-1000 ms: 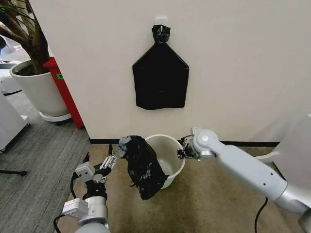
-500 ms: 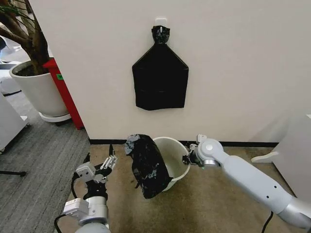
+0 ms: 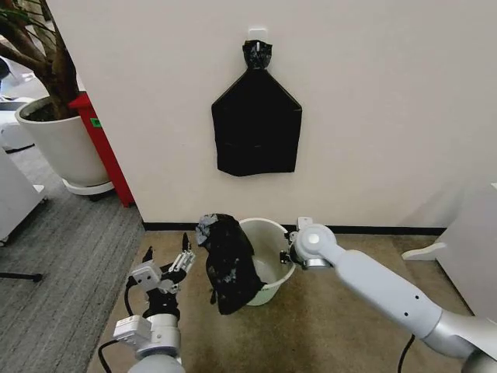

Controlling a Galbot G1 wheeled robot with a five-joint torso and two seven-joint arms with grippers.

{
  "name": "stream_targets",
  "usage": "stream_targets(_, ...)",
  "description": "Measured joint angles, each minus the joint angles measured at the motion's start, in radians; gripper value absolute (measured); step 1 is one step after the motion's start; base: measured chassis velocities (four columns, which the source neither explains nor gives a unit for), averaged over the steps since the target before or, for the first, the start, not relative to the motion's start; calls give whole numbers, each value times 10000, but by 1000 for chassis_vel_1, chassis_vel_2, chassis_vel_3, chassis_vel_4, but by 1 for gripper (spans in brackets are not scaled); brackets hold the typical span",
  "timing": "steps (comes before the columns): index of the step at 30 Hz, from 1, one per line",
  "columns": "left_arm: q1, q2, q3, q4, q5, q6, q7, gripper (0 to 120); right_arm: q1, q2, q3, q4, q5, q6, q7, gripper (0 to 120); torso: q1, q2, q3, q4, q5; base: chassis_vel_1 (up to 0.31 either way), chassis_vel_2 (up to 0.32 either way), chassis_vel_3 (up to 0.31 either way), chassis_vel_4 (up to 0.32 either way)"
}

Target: Place the garbage bag over the trash bin.

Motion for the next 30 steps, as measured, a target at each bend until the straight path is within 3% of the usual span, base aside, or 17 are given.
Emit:
stream_targets(4, -64, 55, 32, 130, -13, 0, -16, 96, 367, -42, 300, 116, 101, -25, 157, 62, 0, 0, -1, -1, -1, 0, 0, 0, 0)
stream_targets(8, -111, 68, 105, 188, -19, 0, -17, 96, 449, -74, 431, 239, 87, -18, 245, 72, 0, 0, -2, -1, -1, 0, 0, 0, 0)
stream_targets(12, -465, 411, 220, 542, -398, -5, -24, 96, 213, 97, 1083, 850, -672, 154, 417, 90, 0, 0, -3, -3, -4, 0, 0, 0, 0)
stream_targets(14, -605, 532, 257, 620, -646, -6, -27, 96, 130, 161, 1259, 1028, -1062, 193, 440, 94, 0, 0, -3, -1, -3, 0, 0, 0, 0)
stream_targets(17, -1306, 982, 425, 864, -1763, 1, -27, 96, -354, 300, 1906, 2131, -2957, 202, -129, 99, 0, 0, -3, 0, -4, 0, 0, 0, 0)
stream_targets(20, -2161, 1347, 724, 1389, -2583, -61, 61, 96, -1093, 161, 2250, 3536, -6031, 239, -1793, 100, 0, 2, -5, -4, -6, 0, 0, 0, 0)
stream_targets(21, -2161, 1347, 724, 1389, -2583, -61, 61, 96, -1093, 161, 2250, 3536, -6031, 239, -1793, 100, 0, 2, -5, -4, -6, 0, 0, 0, 0)
stream_targets(26, -3125, 1530, 1145, 2265, -3369, -212, 203, 96, -2736, 75, 2900, 4879, -10357, 762, -4799, 100, 0, 2, -4, -5, -5, 0, 0, 0, 0)
stream_targets(28, -3210, 1531, 1173, 2364, -3396, -218, 207, 96, -3046, 104, 2983, 4943, -11045, 976, -5224, 99, 0, 2, -4, -6, -5, 0, 0, 0, 0)
stream_targets(30, -3351, 1540, 1209, 2534, -3463, -229, 230, 96, -3744, 203, 3182, 4971, -12326, 1418, -6025, 91, 0, 2, -4, -3, -3, 0, 0, 0, 0)
